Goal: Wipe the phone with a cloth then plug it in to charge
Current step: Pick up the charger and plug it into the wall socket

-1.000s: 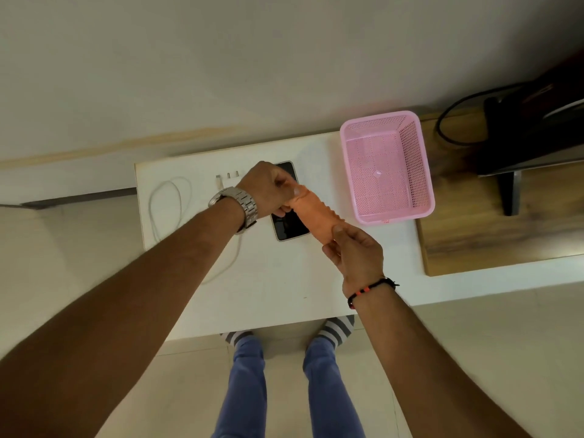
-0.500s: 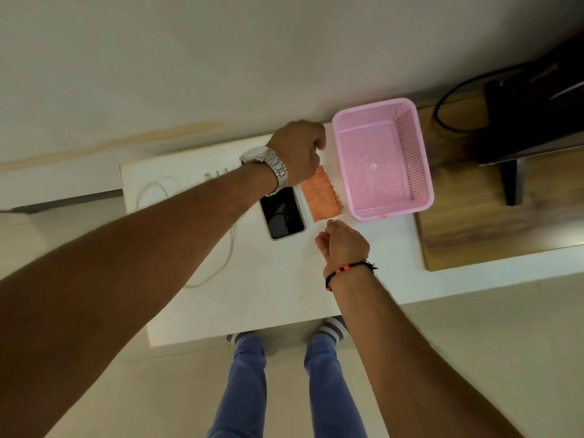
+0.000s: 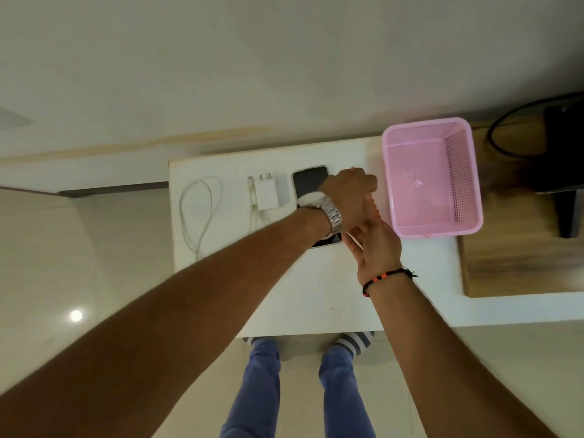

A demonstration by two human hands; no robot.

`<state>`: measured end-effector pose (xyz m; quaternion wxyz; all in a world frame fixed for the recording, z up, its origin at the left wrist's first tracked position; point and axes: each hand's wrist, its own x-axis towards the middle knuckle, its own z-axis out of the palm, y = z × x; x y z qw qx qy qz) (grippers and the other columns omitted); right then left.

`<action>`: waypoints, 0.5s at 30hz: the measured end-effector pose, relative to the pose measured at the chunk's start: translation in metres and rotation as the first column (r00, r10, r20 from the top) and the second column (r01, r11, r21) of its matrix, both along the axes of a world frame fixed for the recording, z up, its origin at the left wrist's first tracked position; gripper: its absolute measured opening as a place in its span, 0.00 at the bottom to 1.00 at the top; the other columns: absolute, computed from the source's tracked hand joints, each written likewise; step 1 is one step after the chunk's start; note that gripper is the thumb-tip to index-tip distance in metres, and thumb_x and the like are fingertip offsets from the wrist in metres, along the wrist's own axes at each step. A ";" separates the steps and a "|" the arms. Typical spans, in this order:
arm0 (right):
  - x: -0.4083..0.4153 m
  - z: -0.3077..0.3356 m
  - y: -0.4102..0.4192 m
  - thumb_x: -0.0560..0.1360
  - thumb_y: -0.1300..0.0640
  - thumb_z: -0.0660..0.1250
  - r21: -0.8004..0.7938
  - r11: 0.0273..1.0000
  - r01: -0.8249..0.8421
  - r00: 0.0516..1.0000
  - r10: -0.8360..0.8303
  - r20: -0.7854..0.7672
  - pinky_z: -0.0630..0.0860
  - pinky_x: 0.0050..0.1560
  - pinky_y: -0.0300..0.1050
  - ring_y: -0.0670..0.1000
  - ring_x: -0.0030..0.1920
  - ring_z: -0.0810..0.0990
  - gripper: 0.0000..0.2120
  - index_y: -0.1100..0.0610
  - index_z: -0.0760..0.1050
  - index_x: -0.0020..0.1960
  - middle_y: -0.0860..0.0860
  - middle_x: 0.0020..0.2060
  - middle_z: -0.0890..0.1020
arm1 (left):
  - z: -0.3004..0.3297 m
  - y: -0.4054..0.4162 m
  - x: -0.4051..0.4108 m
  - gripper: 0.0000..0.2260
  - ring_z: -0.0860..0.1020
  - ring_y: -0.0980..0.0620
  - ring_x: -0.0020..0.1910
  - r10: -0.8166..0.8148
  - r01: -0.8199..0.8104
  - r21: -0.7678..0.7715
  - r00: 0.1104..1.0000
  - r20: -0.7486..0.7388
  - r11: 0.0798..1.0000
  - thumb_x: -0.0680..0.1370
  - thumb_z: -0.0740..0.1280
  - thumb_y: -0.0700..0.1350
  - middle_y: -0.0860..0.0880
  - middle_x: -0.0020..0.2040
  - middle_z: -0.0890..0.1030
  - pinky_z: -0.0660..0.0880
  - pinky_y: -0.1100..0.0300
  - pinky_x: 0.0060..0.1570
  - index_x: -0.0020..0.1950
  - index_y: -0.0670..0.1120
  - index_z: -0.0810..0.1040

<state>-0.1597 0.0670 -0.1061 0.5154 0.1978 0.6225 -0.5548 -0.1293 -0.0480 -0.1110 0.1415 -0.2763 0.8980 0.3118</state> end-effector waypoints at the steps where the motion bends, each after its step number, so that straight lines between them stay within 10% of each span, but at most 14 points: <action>1: 0.003 0.004 -0.001 0.80 0.51 0.68 -0.003 0.999 -0.032 0.998 0.032 -0.050 0.82 0.57 0.50 0.52 0.55 0.86 0.13 0.52 0.81 0.62 0.52 0.55 0.87 | 0.008 0.000 0.013 0.11 0.78 0.47 0.51 0.122 -0.116 0.061 0.987 -0.107 0.991 0.76 0.65 0.47 0.47 0.52 0.80 0.76 0.52 0.50 0.56 0.46 0.81; 4: 0.019 0.013 -0.012 0.78 0.61 0.69 -0.012 0.988 -0.153 0.972 0.149 -0.183 0.83 0.53 0.48 0.54 0.50 0.85 0.07 0.58 0.82 0.55 0.55 0.50 0.87 | 0.025 -0.010 0.060 0.11 0.81 0.47 0.49 0.551 -0.498 0.235 0.772 -0.318 0.834 0.76 0.63 0.37 0.46 0.49 0.84 0.79 0.52 0.53 0.53 0.42 0.83; 9: 0.057 0.008 -0.060 0.79 0.63 0.65 0.047 0.887 -0.459 0.831 0.447 -0.330 0.80 0.62 0.49 0.53 0.56 0.83 0.11 0.54 0.81 0.57 0.53 0.55 0.85 | 0.011 -0.050 0.137 0.12 0.83 0.47 0.58 0.921 -0.881 0.267 0.373 -0.113 0.390 0.81 0.64 0.41 0.47 0.59 0.84 0.80 0.52 0.60 0.61 0.44 0.83; 15: 0.084 -0.009 -0.111 0.80 0.63 0.58 0.261 0.736 -0.625 0.617 0.670 -0.413 0.77 0.59 0.46 0.54 0.56 0.80 0.17 0.63 0.76 0.66 0.57 0.61 0.81 | -0.006 -0.068 0.175 0.09 0.84 0.43 0.52 0.924 -0.886 0.373 0.351 0.150 0.276 0.78 0.64 0.38 0.46 0.50 0.85 0.83 0.44 0.56 0.50 0.47 0.83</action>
